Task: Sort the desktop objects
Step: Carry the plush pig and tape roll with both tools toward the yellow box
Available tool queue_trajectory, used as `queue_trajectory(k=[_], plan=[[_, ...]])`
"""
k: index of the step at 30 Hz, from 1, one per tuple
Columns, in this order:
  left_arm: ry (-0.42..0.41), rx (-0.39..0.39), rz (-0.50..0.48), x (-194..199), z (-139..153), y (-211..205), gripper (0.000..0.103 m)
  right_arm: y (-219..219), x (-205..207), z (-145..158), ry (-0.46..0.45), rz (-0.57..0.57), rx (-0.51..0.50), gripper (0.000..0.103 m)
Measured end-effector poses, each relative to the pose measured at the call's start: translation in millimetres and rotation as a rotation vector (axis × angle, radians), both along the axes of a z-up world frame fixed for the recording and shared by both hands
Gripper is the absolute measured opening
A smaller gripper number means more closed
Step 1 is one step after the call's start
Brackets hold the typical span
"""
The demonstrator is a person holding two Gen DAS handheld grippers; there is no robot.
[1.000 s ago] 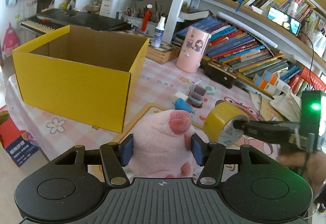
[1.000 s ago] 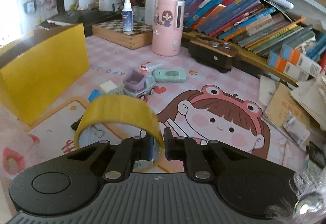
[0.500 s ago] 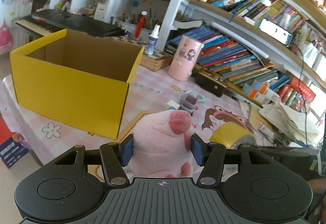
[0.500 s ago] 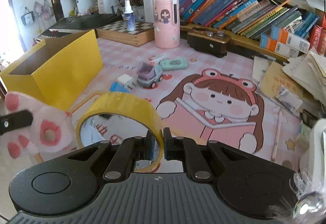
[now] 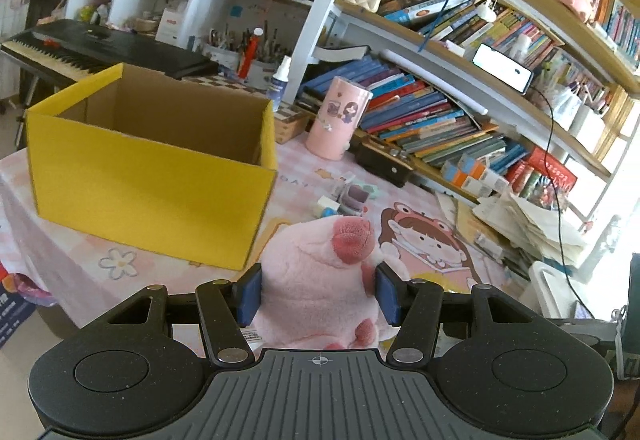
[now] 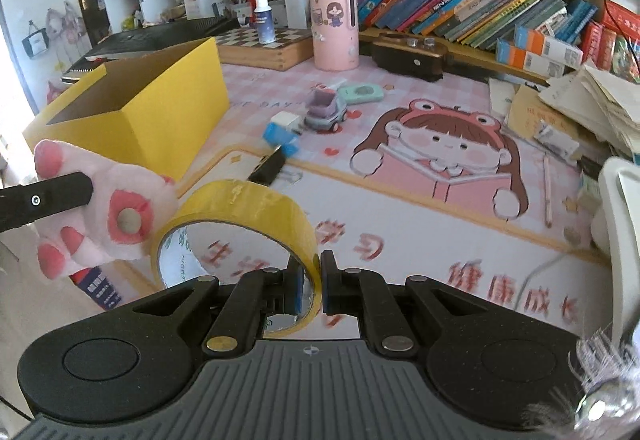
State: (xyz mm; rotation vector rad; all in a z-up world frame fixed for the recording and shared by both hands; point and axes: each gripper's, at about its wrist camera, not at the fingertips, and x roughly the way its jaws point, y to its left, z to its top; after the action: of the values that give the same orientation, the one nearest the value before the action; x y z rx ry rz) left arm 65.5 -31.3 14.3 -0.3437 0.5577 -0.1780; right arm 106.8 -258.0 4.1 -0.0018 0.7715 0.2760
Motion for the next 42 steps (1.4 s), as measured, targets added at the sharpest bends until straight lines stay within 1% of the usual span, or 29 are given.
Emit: queue_trajectory(k=[8,17,22,32,42], plan=[[0.012,-0.022,0.007,-30.3,-1.0,45.5,0.056,45.5,-40.2,-3.4,0.019,0.020,-0.012,0.008],[0.017,-0.010,0.019,-67.8,-5.2,93.2,0.056,98.3,-78.5,-12.6,0.048,0.048,0.004,0.008],[0.006,-0.010,0.043,-85.1,-6.8,118.2,0.056,126.7,-96.0,-13.1,0.038,0.071,0.012,0.008],[-0.029,-0.022,0.091,-103.5,-4.4,152.1,0.056,167.8,-107.1,-6.9,0.022,0.140,0.002,0.008],[-0.049,-0.028,0.105,-106.8,-3.7,168.8,0.056,186.5,-107.3,-2.4,0.008,0.160,-0.006,0.008]])
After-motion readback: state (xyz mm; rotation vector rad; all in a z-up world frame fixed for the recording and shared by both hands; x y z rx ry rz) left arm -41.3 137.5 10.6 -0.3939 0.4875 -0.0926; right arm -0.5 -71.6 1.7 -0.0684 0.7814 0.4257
